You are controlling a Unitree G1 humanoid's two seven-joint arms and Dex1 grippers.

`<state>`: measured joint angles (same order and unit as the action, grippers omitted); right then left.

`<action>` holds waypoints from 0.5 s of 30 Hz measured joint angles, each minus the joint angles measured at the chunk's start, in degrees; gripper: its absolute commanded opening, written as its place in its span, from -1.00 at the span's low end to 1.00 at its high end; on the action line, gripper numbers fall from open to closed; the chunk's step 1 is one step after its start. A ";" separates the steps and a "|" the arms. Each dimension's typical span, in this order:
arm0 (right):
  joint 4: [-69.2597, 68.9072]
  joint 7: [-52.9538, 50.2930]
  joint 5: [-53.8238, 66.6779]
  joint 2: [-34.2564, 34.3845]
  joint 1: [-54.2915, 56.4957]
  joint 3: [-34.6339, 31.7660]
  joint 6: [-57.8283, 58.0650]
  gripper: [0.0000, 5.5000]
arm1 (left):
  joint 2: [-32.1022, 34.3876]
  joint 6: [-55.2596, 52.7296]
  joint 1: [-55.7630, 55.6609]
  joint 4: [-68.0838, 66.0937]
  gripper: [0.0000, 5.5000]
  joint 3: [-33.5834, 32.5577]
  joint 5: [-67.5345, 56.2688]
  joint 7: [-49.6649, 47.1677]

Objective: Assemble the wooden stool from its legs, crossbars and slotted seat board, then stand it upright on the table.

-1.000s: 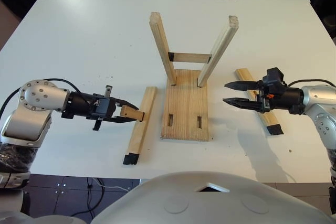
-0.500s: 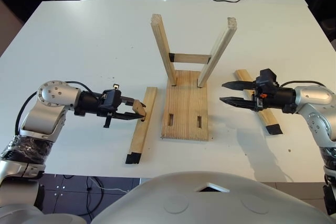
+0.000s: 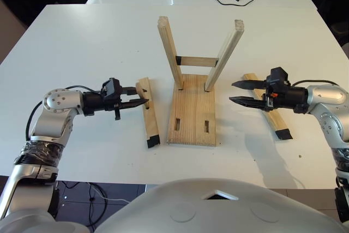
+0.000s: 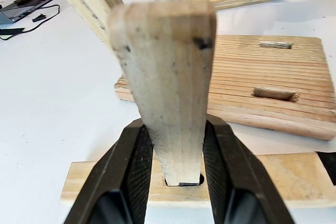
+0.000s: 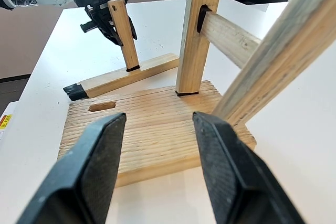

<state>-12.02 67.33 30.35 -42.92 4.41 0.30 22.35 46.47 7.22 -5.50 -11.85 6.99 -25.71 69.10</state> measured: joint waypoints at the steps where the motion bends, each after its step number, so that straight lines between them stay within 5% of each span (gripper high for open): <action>1: 0.29 0.07 -0.11 0.00 0.39 0.00 0.00 -0.15 | -0.05 0.13 0.01 -0.02 -0.54 0.04 0.13 -0.61; 8: 1.73 1.00 -1.26 -0.04 1.50 0.17 -0.66 -0.15 | -0.37 0.71 -2.54 -4.15 -0.54 0.02 2.02 -6.57; 15: 3.31 1.63 -3.62 -0.14 2.70 1.77 -2.85 -0.15 | -2.59 0.63 -0.51 -9.76 -0.10 1.71 9.04 -12.87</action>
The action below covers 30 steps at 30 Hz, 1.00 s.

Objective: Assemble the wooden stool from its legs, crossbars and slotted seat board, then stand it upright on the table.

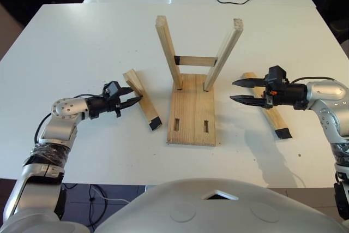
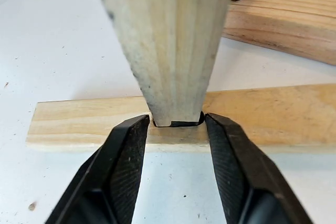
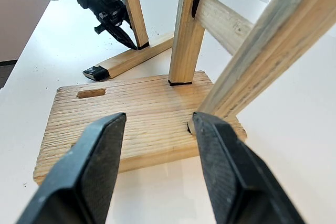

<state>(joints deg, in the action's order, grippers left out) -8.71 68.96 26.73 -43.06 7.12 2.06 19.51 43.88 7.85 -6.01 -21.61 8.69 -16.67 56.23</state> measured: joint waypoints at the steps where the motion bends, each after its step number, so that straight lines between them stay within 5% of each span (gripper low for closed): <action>1: 0.06 0.01 -0.06 0.01 0.08 0.01 -0.18 -0.15 | -0.43 -0.02 -0.11 -0.30 -0.04 -0.29 0.06 -0.15; 11: 0.84 -0.14 -1.04 0.01 0.20 0.17 -1.09 -0.15 | -2.70 -10.56 4.75 10.32 -0.03 -6.20 -4.70 0.13; 23: -0.12 -1.72 -1.42 0.14 -1.96 -0.11 -1.16 -0.15 | 2.82 -23.26 4.73 36.16 -0.03 -18.52 -16.49 1.98; 30: -0.16 -1.89 -1.44 0.30 -1.93 -0.15 -1.30 -0.15 | -3.47 -29.73 -6.94 36.29 -0.03 -20.56 -21.21 -9.51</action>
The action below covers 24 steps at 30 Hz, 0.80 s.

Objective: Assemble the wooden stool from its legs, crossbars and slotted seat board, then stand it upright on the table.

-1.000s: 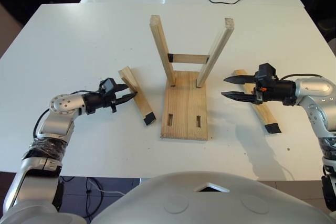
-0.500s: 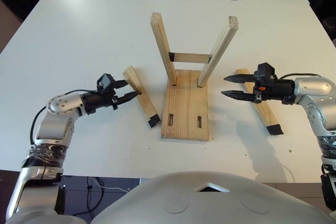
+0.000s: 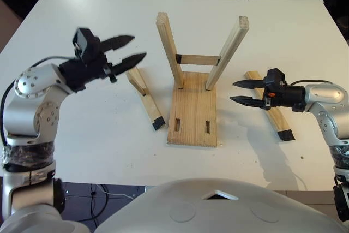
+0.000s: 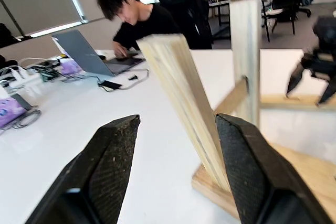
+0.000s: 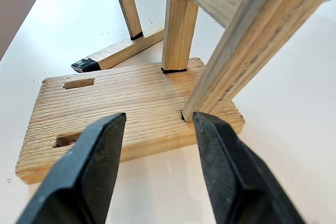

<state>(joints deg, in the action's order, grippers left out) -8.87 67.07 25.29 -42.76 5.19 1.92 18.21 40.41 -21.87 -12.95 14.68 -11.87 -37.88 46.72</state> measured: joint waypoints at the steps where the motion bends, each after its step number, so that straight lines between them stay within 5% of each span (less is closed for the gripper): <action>1: 0.01 0.00 0.00 0.01 0.01 0.00 -0.02 -0.15 | -0.92 -0.44 -0.97 -0.32 -0.03 -0.08 -0.79 -1.23; 11: 0.01 -0.12 -0.09 1.01 -0.02 0.51 -0.10 -0.15 | -9.70 -1.00 1.24 -7.07 -0.03 3.73 0.09 -2.91; 16: 0.12 -0.32 -0.42 1.97 -0.02 0.92 -0.21 -0.15 | -14.62 8.55 -0.05 -15.35 -0.03 5.04 3.29 -2.62; 24: -0.17 -0.41 -0.37 1.93 -0.49 0.10 -0.14 -0.15 | -10.34 -1.08 2.98 -0.90 -0.03 -0.75 -4.03 -3.93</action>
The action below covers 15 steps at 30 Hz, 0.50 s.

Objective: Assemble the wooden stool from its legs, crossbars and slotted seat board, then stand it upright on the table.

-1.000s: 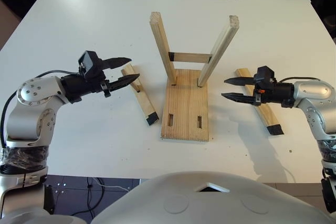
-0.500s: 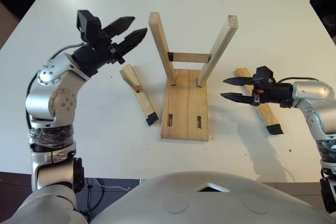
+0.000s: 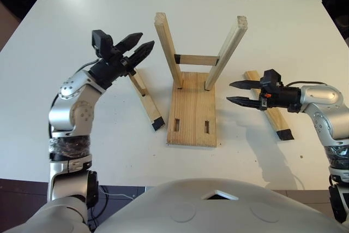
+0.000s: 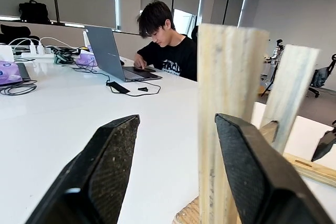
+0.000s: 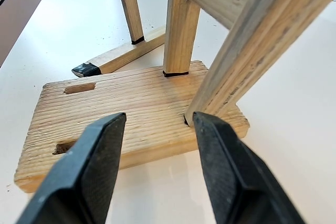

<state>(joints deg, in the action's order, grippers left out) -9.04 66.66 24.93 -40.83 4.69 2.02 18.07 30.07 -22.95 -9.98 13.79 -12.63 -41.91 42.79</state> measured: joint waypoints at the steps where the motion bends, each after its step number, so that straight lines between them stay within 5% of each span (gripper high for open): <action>1: -0.17 -0.15 0.00 0.00 -0.58 -0.12 0.00 -0.15 | 2.04 -1.34 -0.01 3.74 -0.03 -1.94 -1.96 -0.08; 7: -0.74 -0.91 0.06 0.02 -1.60 -0.62 0.09 -0.15 | 9.38 -7.64 3.53 19.04 -0.03 -3.58 -7.80 1.72; 15: -0.61 -0.76 0.03 0.02 -1.48 -0.83 0.10 -0.15 | 8.11 -2.49 24.87 17.28 -0.03 18.96 12.41 1.17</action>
<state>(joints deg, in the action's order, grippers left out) -9.64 65.90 24.96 -40.82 3.21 1.19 18.17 38.18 -25.45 14.89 31.06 6.33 -29.50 43.95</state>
